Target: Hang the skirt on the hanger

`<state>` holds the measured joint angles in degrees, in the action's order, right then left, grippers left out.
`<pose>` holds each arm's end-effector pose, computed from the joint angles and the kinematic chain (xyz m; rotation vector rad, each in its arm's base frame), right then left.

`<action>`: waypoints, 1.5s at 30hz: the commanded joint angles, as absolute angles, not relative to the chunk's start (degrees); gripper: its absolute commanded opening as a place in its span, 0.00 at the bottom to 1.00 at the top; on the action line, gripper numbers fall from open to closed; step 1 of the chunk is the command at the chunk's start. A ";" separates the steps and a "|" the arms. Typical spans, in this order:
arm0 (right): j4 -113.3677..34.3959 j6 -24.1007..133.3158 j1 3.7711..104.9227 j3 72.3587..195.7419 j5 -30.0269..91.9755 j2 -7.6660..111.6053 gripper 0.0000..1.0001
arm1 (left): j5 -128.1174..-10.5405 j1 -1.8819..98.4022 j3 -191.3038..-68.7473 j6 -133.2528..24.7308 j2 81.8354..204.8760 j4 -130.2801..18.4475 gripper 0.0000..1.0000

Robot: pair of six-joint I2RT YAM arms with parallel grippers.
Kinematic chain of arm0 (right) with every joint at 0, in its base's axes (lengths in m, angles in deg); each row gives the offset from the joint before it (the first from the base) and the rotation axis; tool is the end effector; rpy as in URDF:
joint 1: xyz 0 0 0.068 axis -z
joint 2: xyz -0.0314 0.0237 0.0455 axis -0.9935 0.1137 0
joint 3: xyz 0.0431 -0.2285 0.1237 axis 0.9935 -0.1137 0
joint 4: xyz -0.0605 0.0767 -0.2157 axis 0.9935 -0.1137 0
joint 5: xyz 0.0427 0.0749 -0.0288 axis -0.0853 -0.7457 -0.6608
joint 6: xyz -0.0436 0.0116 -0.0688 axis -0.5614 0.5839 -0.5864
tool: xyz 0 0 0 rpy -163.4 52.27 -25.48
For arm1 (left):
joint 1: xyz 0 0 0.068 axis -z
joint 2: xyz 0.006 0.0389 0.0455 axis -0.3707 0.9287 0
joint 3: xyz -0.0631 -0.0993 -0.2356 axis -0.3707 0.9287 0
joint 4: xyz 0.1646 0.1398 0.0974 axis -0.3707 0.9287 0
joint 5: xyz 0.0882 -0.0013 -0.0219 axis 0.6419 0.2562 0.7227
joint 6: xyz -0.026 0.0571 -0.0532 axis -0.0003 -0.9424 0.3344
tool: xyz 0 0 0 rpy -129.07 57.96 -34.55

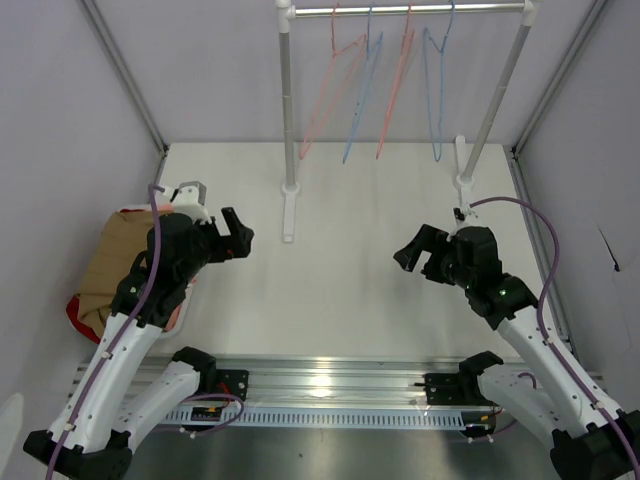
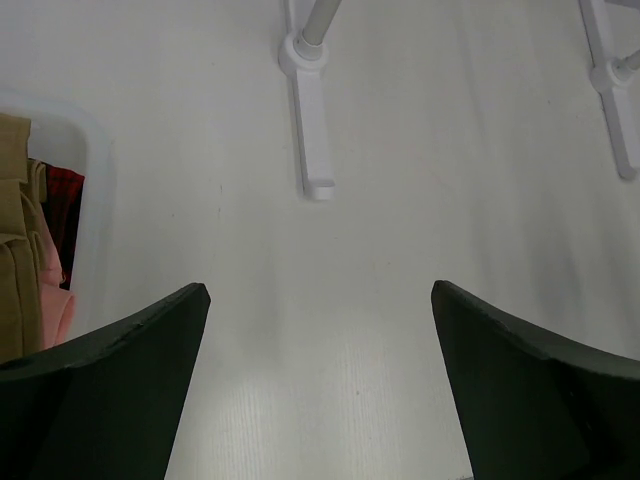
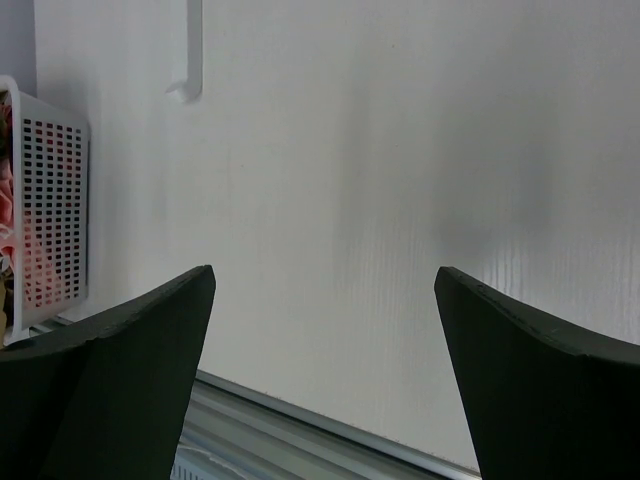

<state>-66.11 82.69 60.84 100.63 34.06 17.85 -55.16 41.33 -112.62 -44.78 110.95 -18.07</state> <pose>0.1755 0.0793 0.2640 0.1869 2.1948 0.6645 0.1612 -0.0495 0.3311 -0.0932 2.0023 -0.3550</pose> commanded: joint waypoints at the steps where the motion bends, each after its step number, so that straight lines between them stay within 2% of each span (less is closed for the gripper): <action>1: -65.17 80.84 60.97 101.57 35.10 16.15 0.99 | -53.07 40.92 -114.37 -45.19 110.05 -17.69 0.99; 13: -65.52 78.82 60.80 101.48 35.54 14.66 0.99 | -42.36 40.92 -115.07 -42.99 111.53 -16.81 1.00; 18: -64.12 79.08 60.53 101.22 34.14 16.23 0.99 | -30.16 40.66 -116.74 -40.09 116.28 -15.41 0.94; 25: -63.06 80.13 59.83 101.04 32.55 18.61 0.97 | -19.16 38.99 -118.94 -37.37 121.56 -13.12 0.83; 31: -61.66 80.40 59.57 100.78 31.85 19.32 0.97 | -10.98 36.88 -118.50 -36.05 122.62 -9.17 0.82; 38: -60.25 80.31 59.48 100.43 30.62 21.42 0.97 | -7.72 33.11 -114.64 -37.71 122.09 -9.69 0.82; 45: -58.85 80.31 59.48 100.34 30.00 23.18 0.96 | -9.91 29.50 -111.21 -38.33 124.02 -11.36 0.75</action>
